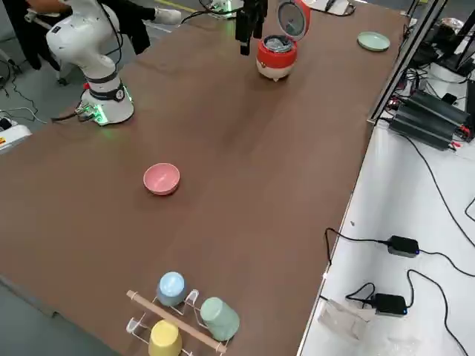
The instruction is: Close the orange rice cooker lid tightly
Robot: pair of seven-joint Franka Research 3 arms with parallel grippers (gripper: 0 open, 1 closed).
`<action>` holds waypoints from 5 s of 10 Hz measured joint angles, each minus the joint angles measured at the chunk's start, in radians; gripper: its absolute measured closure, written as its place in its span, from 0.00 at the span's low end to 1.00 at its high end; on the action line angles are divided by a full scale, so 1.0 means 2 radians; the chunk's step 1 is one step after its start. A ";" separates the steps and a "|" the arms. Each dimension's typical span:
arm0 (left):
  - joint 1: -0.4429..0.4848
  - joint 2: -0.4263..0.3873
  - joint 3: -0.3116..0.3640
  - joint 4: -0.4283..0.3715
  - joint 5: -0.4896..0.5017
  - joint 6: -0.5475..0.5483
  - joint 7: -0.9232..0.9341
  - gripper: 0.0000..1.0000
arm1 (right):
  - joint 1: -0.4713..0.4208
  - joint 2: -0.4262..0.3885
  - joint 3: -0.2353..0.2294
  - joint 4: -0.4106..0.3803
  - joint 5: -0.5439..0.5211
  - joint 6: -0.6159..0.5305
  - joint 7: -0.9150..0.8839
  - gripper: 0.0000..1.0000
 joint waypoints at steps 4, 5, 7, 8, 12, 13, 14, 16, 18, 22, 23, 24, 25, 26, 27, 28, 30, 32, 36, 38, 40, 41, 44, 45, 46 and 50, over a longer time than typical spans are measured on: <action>-0.004 0.022 -0.061 -0.019 0.000 0.032 -0.062 0.43 | 0.016 0.003 0.001 -0.023 0.023 -0.001 -0.083 0.00; -0.006 0.022 -0.078 -0.033 0.000 0.041 -0.081 0.49 | 0.017 0.005 0.001 -0.029 0.034 0.000 -0.129 0.00; -0.029 0.024 -0.098 -0.070 0.000 0.070 -0.134 0.70 | 0.017 0.017 0.000 -0.036 0.078 0.005 -0.234 0.00; -0.051 0.024 -0.100 -0.089 0.000 0.091 -0.162 0.78 | 0.017 0.026 0.000 -0.039 0.104 0.011 -0.299 0.00; -0.138 0.050 -0.101 -0.135 0.033 0.167 -0.309 0.99 | 0.018 0.068 0.000 -0.106 0.255 0.121 -0.579 0.00; -0.150 0.060 -0.101 -0.135 0.036 0.176 -0.325 0.99 | 0.020 0.081 0.001 -0.129 0.304 0.148 -0.647 0.00; -0.159 0.065 -0.101 -0.135 0.037 0.181 -0.340 0.99 | 0.024 0.094 0.001 -0.148 0.365 0.167 -0.713 0.00; -0.174 0.069 -0.101 -0.135 0.037 0.203 -0.379 0.99 | 0.041 0.123 0.001 -0.179 0.478 0.202 -0.840 0.00; -0.190 0.083 -0.102 -0.136 0.037 0.236 -0.421 0.99 | 0.056 0.148 0.001 -0.199 0.576 0.212 -0.958 0.00; -0.228 0.129 -0.102 -0.136 0.042 0.274 -0.467 0.99 | 0.103 0.183 0.003 -0.264 0.755 0.207 -1.128 0.01; -0.231 0.139 -0.102 -0.136 0.045 0.280 -0.472 0.99 | 0.113 0.188 0.003 -0.280 0.780 0.207 -1.157 0.02; -0.231 0.144 -0.102 -0.136 0.046 0.283 -0.472 0.99 | 0.119 0.191 0.003 -0.294 0.804 0.198 -1.183 0.17; -0.231 0.144 -0.102 -0.135 0.048 0.283 -0.473 0.99 | 0.124 0.198 0.004 -0.308 0.833 0.184 -1.214 0.18; -0.231 0.145 -0.102 -0.135 0.051 0.283 -0.474 0.99 | 0.128 0.208 0.004 -0.323 0.867 0.168 -1.250 0.22; -0.232 0.145 -0.102 -0.135 0.055 0.283 -0.475 0.99 | 0.135 0.220 0.004 -0.336 0.902 0.147 -1.281 0.23; -0.234 0.146 -0.103 -0.135 0.061 0.283 -0.478 0.99 | 0.144 0.236 0.005 -0.345 0.934 0.129 -1.306 0.23; -0.237 0.147 -0.103 -0.134 0.069 0.283 -0.487 0.99 | 0.165 0.273 0.007 -0.350 0.991 0.098 -1.336 0.23; -0.237 0.147 -0.103 -0.134 0.070 0.283 -0.487 0.99 | 0.185 0.292 0.009 -0.350 1.032 0.089 -1.338 0.23; -0.244 0.148 -0.103 -0.134 0.088 0.282 -0.506 0.99 | 0.212 0.293 0.016 -0.350 1.051 0.083 -1.338 0.23; -0.243 0.148 -0.103 -0.132 0.088 0.280 -0.508 0.96 | 0.216 0.295 0.018 -0.350 1.057 0.083 -1.338 0.22; -0.238 0.148 -0.102 -0.116 0.087 0.240 -0.508 0.70 | 0.216 0.299 0.020 -0.350 1.072 0.082 -1.342 0.22; -0.233 0.145 -0.102 -0.092 0.081 0.199 -0.508 0.56 | 0.217 0.300 0.021 -0.350 1.080 0.081 -1.342 0.22; -0.183 0.119 -0.101 -0.019 0.073 0.115 -0.476 0.14 | 0.224 0.300 0.023 -0.348 1.088 0.079 -1.345 0.22; -0.155 0.107 -0.101 -0.013 0.071 0.105 -0.436 0.10 | 0.226 0.300 0.023 -0.348 1.089 0.078 -1.346 0.22; -0.126 0.095 -0.101 -0.011 0.068 0.087 -0.386 0.06 | 0.227 0.300 0.023 -0.347 1.091 0.077 -1.346 0.22; -0.020 0.046 -0.099 -0.009 0.066 0.054 -0.253 0.00 | 0.230 0.303 0.023 -0.343 1.115 0.075 -1.350 0.22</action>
